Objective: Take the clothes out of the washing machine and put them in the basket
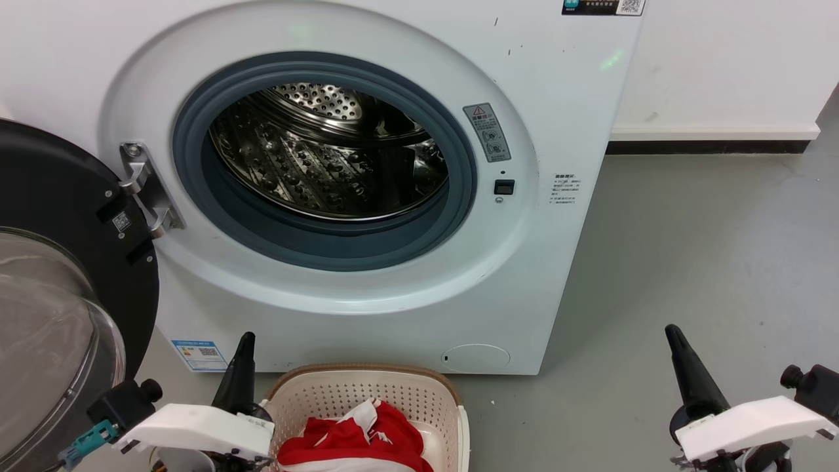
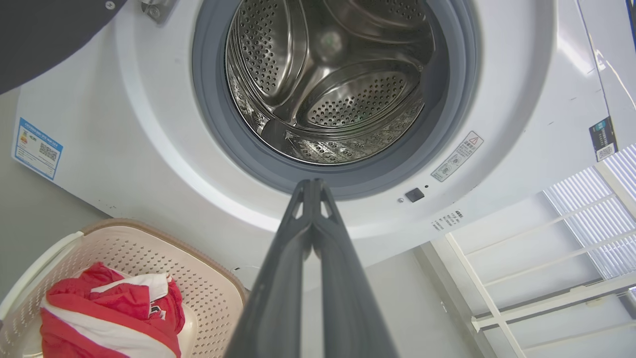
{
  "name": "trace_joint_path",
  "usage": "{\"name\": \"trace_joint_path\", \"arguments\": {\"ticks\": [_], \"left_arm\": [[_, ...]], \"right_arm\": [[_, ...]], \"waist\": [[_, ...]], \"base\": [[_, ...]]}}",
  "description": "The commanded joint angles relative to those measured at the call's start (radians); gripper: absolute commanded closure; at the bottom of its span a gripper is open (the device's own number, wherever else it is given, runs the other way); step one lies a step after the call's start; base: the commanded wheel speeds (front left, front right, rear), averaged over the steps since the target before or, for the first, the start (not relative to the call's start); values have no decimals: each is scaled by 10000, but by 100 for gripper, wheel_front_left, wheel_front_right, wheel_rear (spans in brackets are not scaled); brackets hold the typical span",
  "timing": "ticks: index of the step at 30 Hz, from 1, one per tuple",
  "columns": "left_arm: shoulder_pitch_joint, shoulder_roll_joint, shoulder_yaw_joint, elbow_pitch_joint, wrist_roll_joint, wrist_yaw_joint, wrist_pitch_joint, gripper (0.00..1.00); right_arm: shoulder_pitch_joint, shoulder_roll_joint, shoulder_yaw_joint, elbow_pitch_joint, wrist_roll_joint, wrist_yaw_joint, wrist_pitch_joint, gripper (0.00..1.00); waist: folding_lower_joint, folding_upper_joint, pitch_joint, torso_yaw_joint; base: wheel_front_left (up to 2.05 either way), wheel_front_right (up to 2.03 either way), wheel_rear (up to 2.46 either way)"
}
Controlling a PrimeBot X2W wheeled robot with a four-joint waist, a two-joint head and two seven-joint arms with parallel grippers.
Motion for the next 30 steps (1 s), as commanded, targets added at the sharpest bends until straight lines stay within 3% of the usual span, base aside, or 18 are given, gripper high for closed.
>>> {"name": "trace_joint_path", "arguments": {"ticks": [1, 30], "left_arm": [[-247, -5, 74, -41, -318, -94, 32, 100], [-644, -164, 590, 569, -3512, -459, 548, 100]], "right_arm": [[-295, -73, -42, -25, 379, -1, 39, 100], [-784, -83, -317, 636, 3934, -2, 235, 100]], "waist": [[-1, 0, 5, -2], [-1, 0, 114, -44]], "base": [[0, 0, 0], [0, 0, 0]]}}
